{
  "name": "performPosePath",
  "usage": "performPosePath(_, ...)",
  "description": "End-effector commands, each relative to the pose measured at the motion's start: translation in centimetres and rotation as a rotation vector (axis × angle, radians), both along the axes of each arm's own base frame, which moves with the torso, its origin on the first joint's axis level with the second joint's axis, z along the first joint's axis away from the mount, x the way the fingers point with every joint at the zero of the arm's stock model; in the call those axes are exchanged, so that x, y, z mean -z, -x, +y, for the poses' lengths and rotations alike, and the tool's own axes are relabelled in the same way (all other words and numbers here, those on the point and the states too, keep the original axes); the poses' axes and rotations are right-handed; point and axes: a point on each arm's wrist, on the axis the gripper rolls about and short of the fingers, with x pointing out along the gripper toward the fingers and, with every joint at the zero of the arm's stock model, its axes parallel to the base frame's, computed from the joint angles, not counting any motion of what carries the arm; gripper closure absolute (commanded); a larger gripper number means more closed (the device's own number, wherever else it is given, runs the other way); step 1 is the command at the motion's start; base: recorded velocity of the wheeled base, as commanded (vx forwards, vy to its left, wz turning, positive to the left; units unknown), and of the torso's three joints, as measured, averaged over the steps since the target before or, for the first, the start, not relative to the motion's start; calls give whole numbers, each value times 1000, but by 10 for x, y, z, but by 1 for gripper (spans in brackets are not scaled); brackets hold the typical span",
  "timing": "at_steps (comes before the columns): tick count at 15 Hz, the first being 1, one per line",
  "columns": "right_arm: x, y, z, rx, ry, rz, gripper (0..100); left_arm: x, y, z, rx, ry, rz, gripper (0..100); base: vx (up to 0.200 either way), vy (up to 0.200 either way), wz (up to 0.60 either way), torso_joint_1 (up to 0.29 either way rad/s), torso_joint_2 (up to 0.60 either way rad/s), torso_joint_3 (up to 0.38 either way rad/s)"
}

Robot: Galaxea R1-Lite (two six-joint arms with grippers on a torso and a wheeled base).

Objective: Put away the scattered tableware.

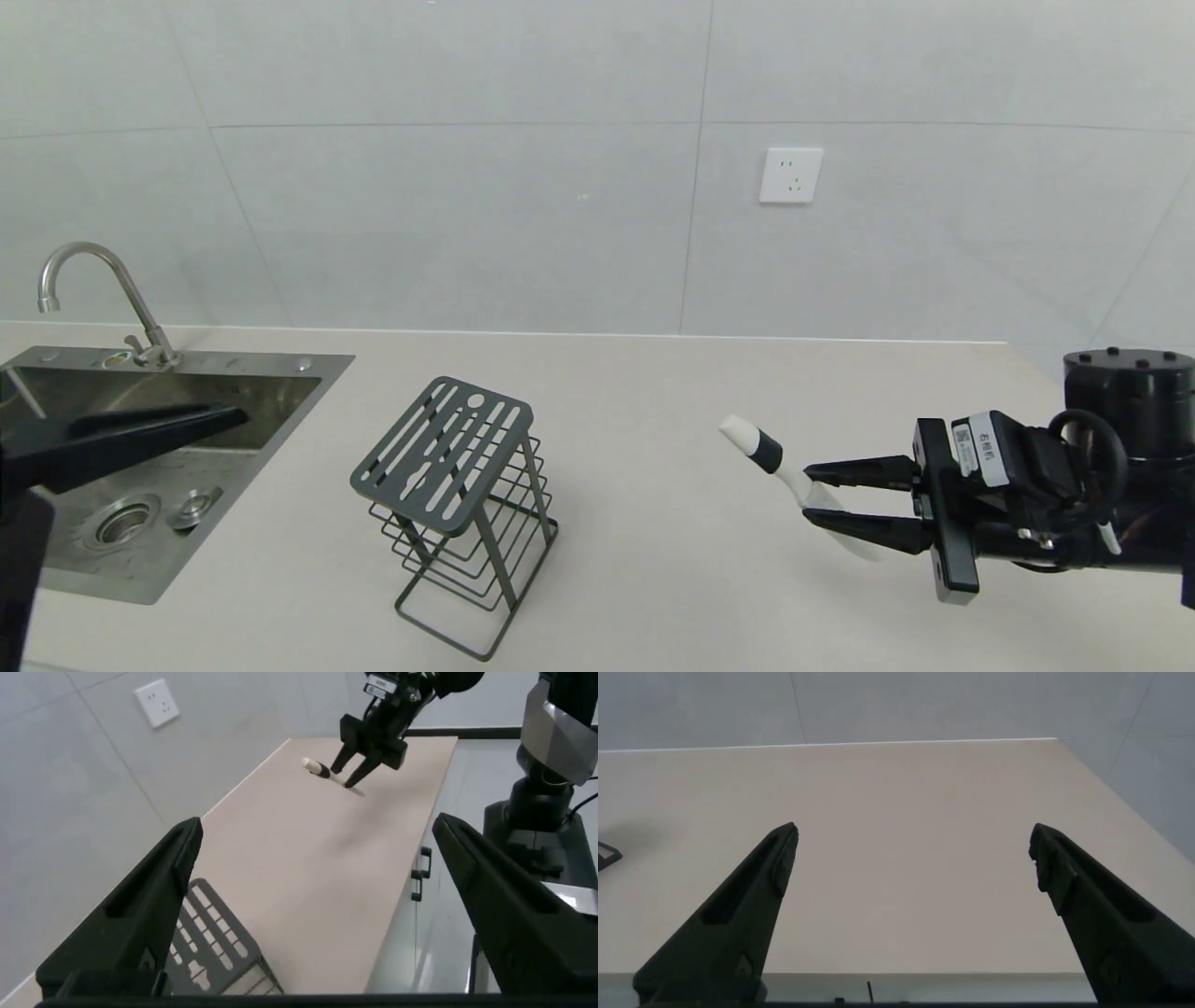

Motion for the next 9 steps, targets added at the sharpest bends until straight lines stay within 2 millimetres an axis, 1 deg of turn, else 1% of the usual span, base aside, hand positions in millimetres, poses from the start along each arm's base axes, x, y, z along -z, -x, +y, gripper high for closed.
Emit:
performPosePath(1, -2, -1, 0, -1, -3, -11, 100, 7, -34, -16, 18, -38, 84, 0, 0, 0, 0, 0, 0, 0)
performPosePath(3, -6, -4, 1, 1, -13, -33, 100, 12, -59, -30, 84, -30, 120, 0, 0, 0, 0, 0, 0, 0)
performPosePath(4, -8, -3, 1, 1, -16, -44, 100, 14, -66, -34, 98, -29, 117, 0, 0, 0, 0, 0, 0, 0)
performPosePath(5, -11, -2, 1, 2, -21, -55, 100, 21, -82, -46, 150, -29, 115, 0, 0, 0, 0, 0, 0, 0)
performPosePath(9, -18, 1, 0, 1, -32, -99, 100, 44, -113, -80, 225, -29, 105, 0, 0, 0, 0, 0, 0, 0)
